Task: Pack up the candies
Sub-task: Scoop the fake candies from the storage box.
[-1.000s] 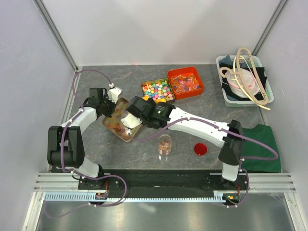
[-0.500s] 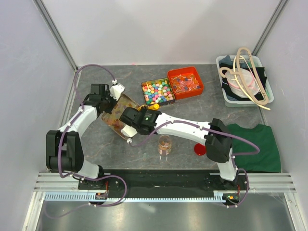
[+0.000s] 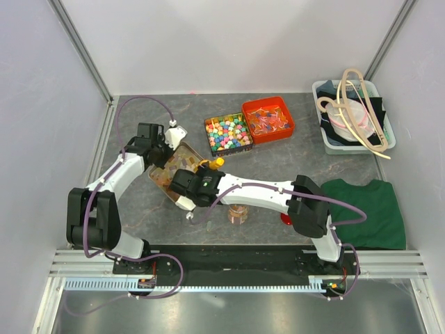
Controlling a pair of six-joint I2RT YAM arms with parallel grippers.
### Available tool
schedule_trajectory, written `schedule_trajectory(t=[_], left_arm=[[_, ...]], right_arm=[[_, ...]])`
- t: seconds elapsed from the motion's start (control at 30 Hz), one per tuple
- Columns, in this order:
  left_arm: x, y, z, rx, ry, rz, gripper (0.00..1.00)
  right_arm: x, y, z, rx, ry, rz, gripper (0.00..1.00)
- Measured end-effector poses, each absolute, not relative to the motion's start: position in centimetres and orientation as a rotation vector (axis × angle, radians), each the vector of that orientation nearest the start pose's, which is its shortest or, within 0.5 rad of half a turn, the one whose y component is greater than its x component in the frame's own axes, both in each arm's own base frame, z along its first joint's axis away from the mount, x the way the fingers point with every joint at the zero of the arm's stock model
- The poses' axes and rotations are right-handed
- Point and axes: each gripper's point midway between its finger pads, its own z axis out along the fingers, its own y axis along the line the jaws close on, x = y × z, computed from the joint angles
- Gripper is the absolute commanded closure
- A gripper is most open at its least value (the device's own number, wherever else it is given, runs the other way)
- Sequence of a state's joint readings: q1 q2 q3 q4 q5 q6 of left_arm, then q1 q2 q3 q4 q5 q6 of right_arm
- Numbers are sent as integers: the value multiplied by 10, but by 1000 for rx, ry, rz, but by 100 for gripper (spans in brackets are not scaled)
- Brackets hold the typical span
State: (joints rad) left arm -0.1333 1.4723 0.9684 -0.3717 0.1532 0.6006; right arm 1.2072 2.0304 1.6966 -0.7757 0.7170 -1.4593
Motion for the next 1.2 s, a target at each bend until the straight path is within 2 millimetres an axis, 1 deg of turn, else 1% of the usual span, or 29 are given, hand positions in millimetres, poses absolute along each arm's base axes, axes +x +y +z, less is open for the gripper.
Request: schedule_trajectory(t=[0.13, 0.2, 0.37, 0.43, 0.5, 0.67, 0.93, 1.03, 1.2], left_arm=[[367, -56, 95, 947, 2243, 15, 98], [366, -56, 97, 952, 2236, 20, 98], [362, -60, 101, 972, 2215, 4, 98], [361, -62, 101, 980, 2215, -10, 98], [359, -62, 99, 984, 2220, -16, 98], [357, -59, 96, 986, 2234, 6, 98], [353, -54, 90, 985, 2257, 30, 98], [350, -58, 87, 997, 2257, 6, 98], [344, -61, 79, 1016, 2266, -16, 98]], right_arm=[[291, 382, 160, -2513, 807, -1011, 100], [284, 379, 160, -2560, 800, -983, 100], [278, 375, 162, -2594, 841, -908, 100], [276, 373, 159, -2597, 868, -880, 100], [278, 372, 156, -2599, 891, -862, 100], [285, 374, 141, -2606, 957, -811, 100], [284, 382, 135, -2629, 1042, -630, 100], [282, 381, 130, -2649, 1065, -552, 100], [285, 372, 118, -2670, 1123, -489, 100]])
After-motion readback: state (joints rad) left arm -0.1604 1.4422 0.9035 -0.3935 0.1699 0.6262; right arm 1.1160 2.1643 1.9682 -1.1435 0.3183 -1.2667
